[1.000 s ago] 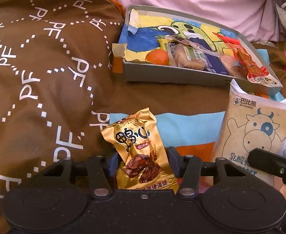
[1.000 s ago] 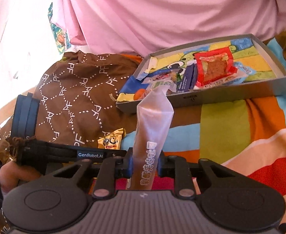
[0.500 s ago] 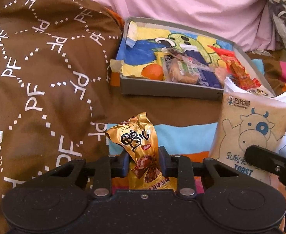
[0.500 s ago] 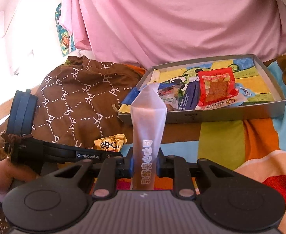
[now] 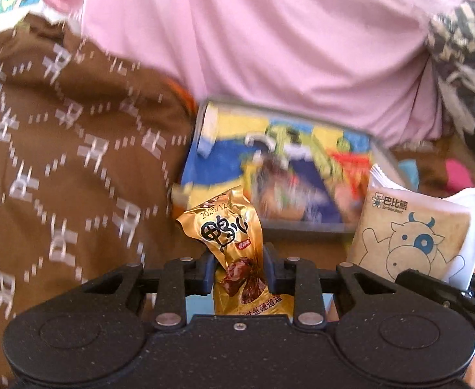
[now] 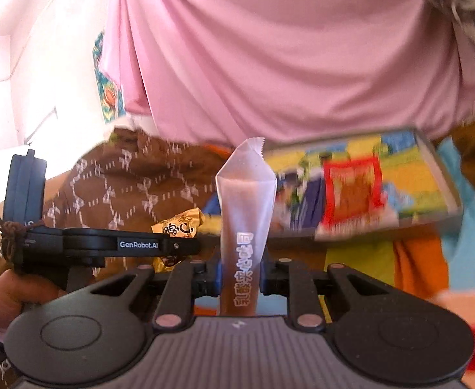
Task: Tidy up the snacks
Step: 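Carry the gold packet with left tool while right tool carries the toast packet into the tray, then open left tool releasing the gold packet while right tool releases the toast packet in the tray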
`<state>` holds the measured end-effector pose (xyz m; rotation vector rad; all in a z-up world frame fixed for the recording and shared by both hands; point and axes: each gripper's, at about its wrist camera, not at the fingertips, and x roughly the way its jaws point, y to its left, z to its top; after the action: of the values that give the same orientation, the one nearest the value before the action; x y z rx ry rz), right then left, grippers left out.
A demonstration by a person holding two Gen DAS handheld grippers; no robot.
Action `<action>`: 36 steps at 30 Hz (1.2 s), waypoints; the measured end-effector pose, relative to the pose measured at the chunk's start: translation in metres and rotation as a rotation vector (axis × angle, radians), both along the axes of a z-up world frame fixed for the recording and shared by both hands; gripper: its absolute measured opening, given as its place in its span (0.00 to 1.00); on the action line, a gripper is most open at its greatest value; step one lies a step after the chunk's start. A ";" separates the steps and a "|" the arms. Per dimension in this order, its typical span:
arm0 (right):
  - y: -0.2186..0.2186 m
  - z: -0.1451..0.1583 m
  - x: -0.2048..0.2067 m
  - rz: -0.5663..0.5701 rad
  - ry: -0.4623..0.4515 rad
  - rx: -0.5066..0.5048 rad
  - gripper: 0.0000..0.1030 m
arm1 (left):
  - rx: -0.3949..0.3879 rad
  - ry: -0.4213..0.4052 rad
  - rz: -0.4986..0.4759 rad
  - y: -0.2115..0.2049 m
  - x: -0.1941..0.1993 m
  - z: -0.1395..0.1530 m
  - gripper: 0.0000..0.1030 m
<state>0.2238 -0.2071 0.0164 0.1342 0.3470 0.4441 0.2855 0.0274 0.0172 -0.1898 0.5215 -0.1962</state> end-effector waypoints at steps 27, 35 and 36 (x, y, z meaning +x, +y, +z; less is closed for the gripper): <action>0.010 0.044 0.173 -0.088 0.036 -0.202 0.28 | -0.019 0.005 0.024 -0.020 0.136 0.022 0.39; 0.006 0.057 0.167 -0.112 -0.029 -0.185 0.61 | -0.039 -0.041 0.070 -0.011 0.129 0.030 0.69; 0.004 0.059 0.163 -0.118 -0.039 -0.175 0.67 | -0.046 -0.049 0.076 -0.009 0.126 0.032 0.73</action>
<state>0.3868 -0.2031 0.0753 -0.0244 0.3359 0.2982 0.4114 0.0180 0.0494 -0.2491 0.4602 -0.1388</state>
